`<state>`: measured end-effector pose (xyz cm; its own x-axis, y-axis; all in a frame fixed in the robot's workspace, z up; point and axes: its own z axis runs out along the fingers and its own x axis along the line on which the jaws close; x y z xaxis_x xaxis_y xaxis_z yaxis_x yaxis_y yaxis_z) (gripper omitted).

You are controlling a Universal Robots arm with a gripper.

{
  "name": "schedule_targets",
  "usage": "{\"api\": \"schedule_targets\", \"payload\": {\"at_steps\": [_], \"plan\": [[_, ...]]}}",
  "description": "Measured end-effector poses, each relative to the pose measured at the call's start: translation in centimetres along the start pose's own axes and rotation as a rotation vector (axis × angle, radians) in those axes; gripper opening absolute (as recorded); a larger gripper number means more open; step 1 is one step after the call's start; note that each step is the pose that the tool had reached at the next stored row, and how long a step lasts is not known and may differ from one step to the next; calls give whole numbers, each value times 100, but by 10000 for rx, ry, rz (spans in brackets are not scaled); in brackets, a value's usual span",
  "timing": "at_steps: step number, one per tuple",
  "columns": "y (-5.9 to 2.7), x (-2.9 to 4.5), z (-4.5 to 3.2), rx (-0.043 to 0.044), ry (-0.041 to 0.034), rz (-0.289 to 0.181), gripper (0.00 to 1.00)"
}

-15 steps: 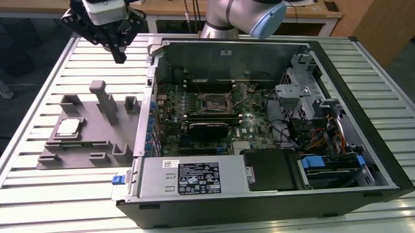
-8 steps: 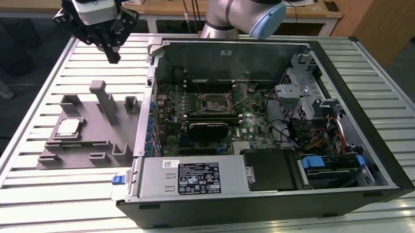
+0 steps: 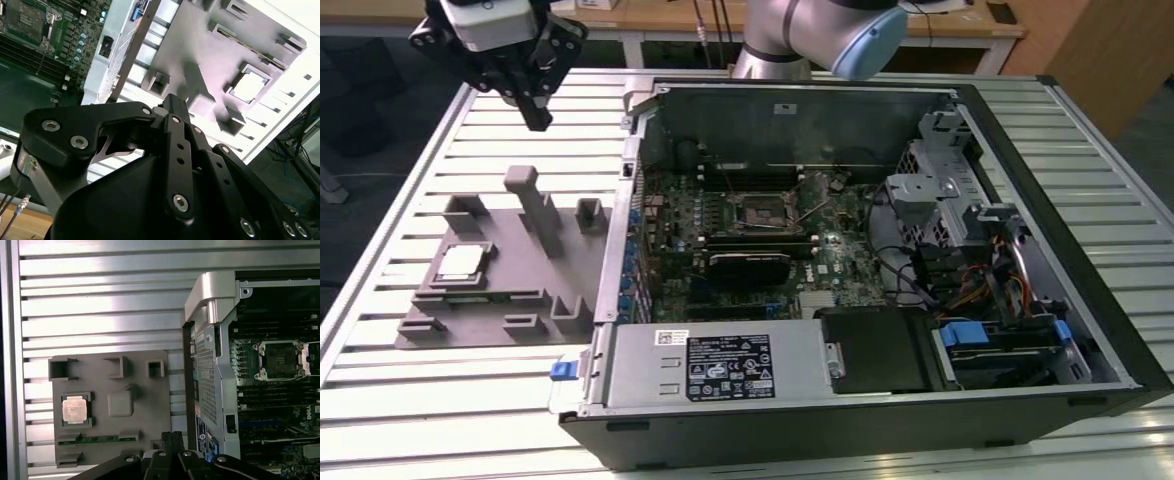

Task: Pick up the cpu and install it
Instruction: 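Reach for the cpu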

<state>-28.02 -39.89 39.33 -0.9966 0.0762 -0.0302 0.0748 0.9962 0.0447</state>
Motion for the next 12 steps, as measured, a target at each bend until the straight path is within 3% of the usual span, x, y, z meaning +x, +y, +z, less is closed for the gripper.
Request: {"api": "schedule_targets", "payload": {"at_steps": [12], "plan": [[-14,169,24,-1,-1,1,11]]}}
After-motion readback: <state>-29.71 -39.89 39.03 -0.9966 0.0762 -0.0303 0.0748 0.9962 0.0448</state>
